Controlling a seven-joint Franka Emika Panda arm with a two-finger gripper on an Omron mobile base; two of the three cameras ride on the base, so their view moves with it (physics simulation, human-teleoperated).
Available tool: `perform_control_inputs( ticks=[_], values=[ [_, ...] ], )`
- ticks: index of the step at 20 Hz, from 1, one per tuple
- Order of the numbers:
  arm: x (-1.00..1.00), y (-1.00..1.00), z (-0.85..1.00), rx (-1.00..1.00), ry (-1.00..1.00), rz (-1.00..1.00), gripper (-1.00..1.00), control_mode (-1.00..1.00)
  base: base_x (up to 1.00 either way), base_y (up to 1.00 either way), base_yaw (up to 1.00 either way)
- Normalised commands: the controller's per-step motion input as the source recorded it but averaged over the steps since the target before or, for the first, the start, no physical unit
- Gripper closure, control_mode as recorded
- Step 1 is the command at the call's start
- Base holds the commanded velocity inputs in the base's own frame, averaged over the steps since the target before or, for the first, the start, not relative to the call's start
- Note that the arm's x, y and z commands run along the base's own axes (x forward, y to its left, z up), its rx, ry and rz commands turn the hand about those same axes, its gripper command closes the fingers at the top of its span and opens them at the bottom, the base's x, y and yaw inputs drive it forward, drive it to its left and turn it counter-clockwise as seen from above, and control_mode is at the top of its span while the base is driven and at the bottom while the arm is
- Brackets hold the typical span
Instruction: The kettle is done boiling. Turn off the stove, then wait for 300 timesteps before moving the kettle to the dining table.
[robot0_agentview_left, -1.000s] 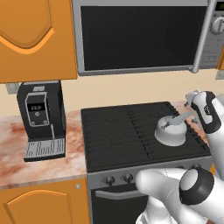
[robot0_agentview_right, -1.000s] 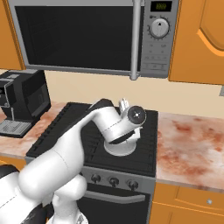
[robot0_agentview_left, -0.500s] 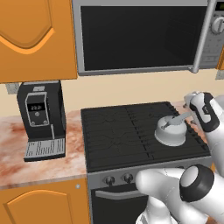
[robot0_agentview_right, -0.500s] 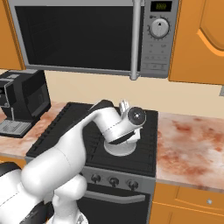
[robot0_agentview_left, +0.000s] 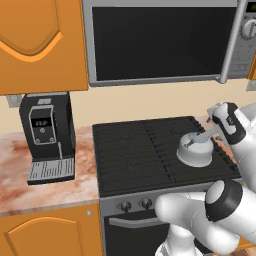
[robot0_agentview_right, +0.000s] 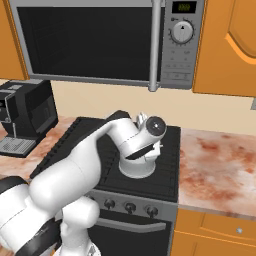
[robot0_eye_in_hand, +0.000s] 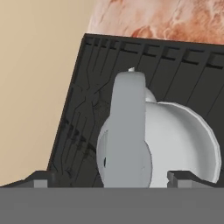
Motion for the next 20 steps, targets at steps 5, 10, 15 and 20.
perform_control_inputs(
  ticks=[5, 10, 15, 20],
  values=[
    [0.06, 0.0, -0.16, 0.0, 0.0, 0.0, -1.0, -1.0, 0.0, 0.0, 0.0],
    [0.09, 0.0, -0.12, 0.0, 0.01, 0.0, -1.0, -1.0, 0.0, 0.0, 0.0],
    [0.1, 0.0, -0.07, 0.0, 0.01, 0.0, -1.0, -1.0, 0.0, 0.0, 0.0],
    [0.05, 0.01, -0.05, 0.0, 0.0, 0.0, 1.0, -1.0, 0.0, 0.0, 0.0]
  ],
)
